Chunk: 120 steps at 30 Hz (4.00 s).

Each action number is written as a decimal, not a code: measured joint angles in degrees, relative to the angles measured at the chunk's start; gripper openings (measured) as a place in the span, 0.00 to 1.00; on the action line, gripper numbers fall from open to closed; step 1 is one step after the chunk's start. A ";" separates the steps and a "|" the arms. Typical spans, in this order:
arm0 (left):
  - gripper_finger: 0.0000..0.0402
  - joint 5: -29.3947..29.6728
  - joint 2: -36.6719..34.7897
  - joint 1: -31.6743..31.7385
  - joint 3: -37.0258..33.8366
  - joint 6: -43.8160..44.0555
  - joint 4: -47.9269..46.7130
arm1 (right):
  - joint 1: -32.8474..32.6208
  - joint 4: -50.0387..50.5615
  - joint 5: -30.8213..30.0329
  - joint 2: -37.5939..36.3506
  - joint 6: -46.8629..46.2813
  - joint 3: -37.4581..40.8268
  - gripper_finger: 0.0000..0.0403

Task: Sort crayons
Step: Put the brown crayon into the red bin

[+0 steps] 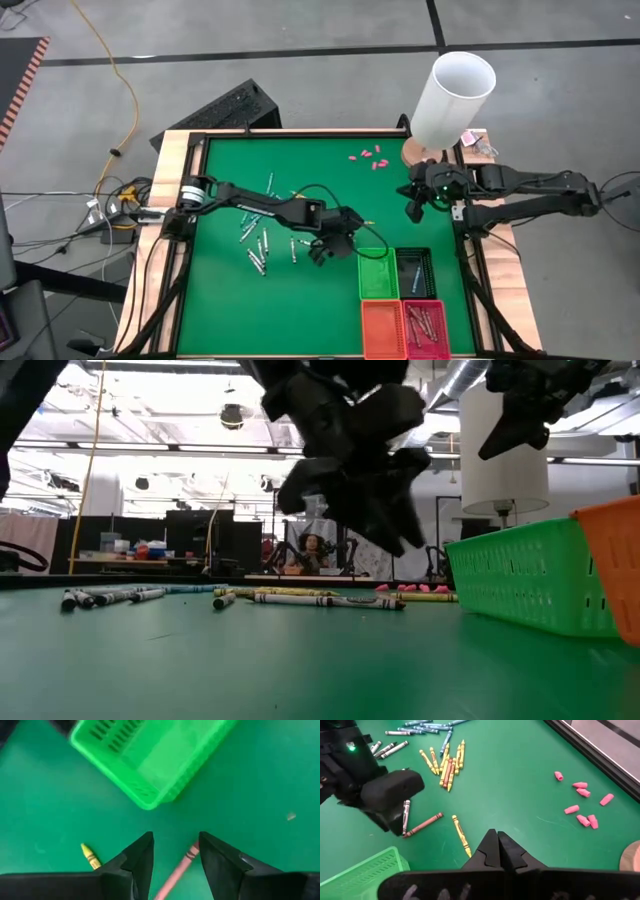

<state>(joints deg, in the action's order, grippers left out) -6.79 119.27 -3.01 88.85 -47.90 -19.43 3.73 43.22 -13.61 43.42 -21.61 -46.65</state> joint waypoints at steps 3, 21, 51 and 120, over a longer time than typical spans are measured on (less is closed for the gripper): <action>0.36 -0.18 0.01 1.16 0.62 -5.69 -3.24 | -0.36 0.32 0.02 0.00 0.01 0.00 0.00; 0.36 -6.09 3.30 5.31 0.62 -17.13 -3.08 | -0.33 0.63 0.02 0.02 0.81 0.00 0.00; 0.29 -2.91 3.62 5.03 4.35 -0.69 -5.22 | 0.31 5.49 0.18 2.98 -1.58 0.19 0.00; 0.24 -0.27 -19.75 1.22 -16.32 11.67 7.93 | -8.88 -22.16 5.86 0.97 0.48 0.98 0.00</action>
<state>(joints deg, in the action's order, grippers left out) -7.06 99.53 -1.78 72.53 -36.24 -11.49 -5.15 21.06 -7.74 44.39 -21.12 -45.67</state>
